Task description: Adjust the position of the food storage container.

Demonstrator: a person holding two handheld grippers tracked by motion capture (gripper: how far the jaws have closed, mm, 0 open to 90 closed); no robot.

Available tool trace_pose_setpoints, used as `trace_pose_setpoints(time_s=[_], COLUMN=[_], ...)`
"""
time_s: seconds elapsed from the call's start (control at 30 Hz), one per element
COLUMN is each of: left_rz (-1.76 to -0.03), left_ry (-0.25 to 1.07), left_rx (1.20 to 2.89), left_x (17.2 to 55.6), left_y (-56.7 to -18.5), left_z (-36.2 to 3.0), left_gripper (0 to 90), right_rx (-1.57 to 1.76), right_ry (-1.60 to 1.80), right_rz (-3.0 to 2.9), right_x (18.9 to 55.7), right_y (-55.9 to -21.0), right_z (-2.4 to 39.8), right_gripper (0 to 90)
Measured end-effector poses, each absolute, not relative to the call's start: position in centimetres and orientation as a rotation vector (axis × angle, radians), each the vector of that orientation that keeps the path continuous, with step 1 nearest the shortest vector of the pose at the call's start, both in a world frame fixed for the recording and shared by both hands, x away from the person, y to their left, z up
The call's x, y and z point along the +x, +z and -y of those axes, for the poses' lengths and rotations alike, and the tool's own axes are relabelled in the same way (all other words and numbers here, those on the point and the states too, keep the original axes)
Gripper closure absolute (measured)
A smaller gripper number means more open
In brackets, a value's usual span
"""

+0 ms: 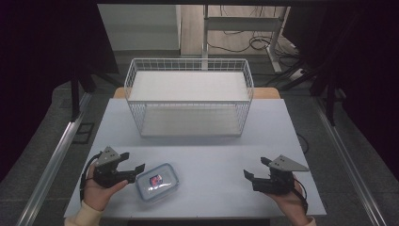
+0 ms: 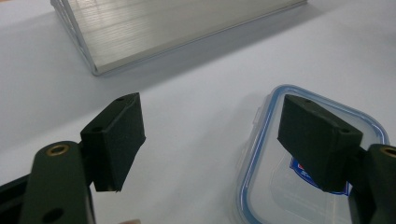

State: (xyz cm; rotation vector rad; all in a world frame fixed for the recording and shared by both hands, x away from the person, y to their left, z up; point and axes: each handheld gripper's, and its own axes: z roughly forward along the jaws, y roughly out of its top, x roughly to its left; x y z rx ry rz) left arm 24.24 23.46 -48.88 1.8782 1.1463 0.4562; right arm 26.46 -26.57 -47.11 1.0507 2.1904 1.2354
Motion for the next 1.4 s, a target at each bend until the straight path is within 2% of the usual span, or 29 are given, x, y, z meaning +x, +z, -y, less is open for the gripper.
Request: trace_pose_setpoints(time_s=[0.37, 0.97, 1.1, 1.3, 1.33, 1.37, 1.4], left_rz=[-1.144, -1.189, -1.185, -1.193, -1.199, -1.205, -1.204], left_ry=[0.464, 0.459, 0.469, 0.442, 0.424, 0.39, 0.373], left_rx=[1.875, 1.895, 1.984, 2.053, 2.069, 2.098, 2.11], left_x=[24.1, 23.2, 22.0, 21.3, 21.2, 21.1, 21.0], left_y=[-48.6, -47.0, -46.5, -46.9, -47.1, -47.5, -47.7], left_z=[-23.4, -24.7, -24.9, -25.4, -25.5, -25.8, -26.0], left_gripper=[22.5, 34.9, 51.4, 70.0, 70.0, 78.7, 82.9], right_rx=[1.055, 1.1, 1.109, 1.121, 1.121, 1.125, 1.127], right_ry=[1.212, 1.171, 1.167, 1.143, 1.143, 1.138, 1.135], right_rz=[-2.193, -2.19, -2.196, -2.199, -2.199, -2.198, -2.198], right_x=[26.4, 26.7, 26.6, 26.7, 26.7, 26.7, 26.8], right_y=[-47.3, -47.5, -47.6, -47.8, -47.8, -47.8, -47.8], right_z=[26.3, 26.3, 26.3, 26.2, 26.2, 26.3, 26.3], right_gripper=[18.6, 18.8, 19.0, 19.2, 19.2, 19.2, 19.3])
